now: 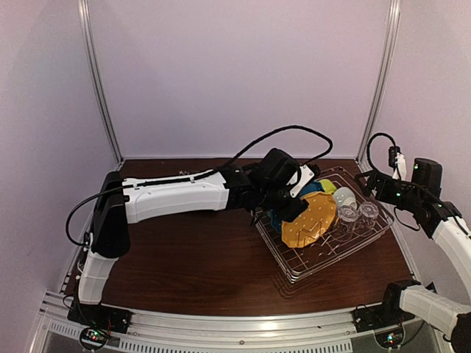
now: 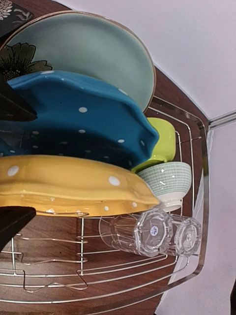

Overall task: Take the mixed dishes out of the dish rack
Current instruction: Grab the plate from the dish rack.

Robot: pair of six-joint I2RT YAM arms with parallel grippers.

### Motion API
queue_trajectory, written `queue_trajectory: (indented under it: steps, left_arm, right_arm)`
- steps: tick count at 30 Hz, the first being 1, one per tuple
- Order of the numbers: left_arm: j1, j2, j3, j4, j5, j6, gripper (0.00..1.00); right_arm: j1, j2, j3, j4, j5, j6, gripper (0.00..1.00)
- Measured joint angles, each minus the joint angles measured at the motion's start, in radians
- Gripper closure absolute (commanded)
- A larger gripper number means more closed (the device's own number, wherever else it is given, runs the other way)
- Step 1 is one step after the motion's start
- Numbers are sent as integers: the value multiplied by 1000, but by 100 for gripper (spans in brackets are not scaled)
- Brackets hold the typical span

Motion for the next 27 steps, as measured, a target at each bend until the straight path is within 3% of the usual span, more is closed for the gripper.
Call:
queue_trajectory:
  steps: [10, 21, 25, 27]
  left_arm:
    - [0, 37, 26, -18, -2, -26, 54]
    - [0, 43, 56, -27, 0, -39, 75]
    - [-3, 43, 62, -35, 1, -42, 77]
    - [-5, 43, 63, -37, 0, -44, 73]
  right_arm:
    - [0, -5, 0, 0, 0, -3, 0]
    - [0, -5, -1, 0, 1, -4, 0]
    - [0, -5, -1, -1, 2, -4, 0]
    - [0, -5, -1, -1, 2, -4, 0]
